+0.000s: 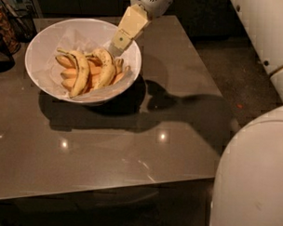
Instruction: Pick banana from white bowl
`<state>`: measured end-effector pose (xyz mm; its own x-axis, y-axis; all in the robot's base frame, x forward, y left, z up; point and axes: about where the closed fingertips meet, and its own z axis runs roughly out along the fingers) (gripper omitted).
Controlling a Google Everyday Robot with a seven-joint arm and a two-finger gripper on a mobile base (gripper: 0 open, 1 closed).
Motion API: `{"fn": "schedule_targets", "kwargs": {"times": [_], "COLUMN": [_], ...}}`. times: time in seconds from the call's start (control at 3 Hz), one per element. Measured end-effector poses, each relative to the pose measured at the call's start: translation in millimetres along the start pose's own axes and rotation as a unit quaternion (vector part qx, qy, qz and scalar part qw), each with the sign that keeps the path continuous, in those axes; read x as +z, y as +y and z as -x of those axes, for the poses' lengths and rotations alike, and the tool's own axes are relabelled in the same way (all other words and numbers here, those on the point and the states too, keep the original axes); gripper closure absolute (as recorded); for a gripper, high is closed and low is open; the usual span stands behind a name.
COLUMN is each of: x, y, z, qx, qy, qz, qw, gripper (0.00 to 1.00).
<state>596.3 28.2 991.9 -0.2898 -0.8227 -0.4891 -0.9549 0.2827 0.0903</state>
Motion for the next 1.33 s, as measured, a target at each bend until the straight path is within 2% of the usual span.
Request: {"fn": "schedule_targets", "kwargs": {"times": [0.33,0.67,1.0,1.33], "x": [12.7,53.4,51.0,42.5], "y": [13.1,38.6,35.6,21.4], "z": [9.1,11.1,11.3,10.3], "qx": [0.014,0.028,0.031,0.06], "qy": [-0.007,0.029,0.017,-0.007], "qz": [-0.004,-0.005,-0.005,-0.013], "qw": [0.9999,0.9992,0.9994,0.9981], "gripper": [0.0,0.0,0.0,0.0]}}
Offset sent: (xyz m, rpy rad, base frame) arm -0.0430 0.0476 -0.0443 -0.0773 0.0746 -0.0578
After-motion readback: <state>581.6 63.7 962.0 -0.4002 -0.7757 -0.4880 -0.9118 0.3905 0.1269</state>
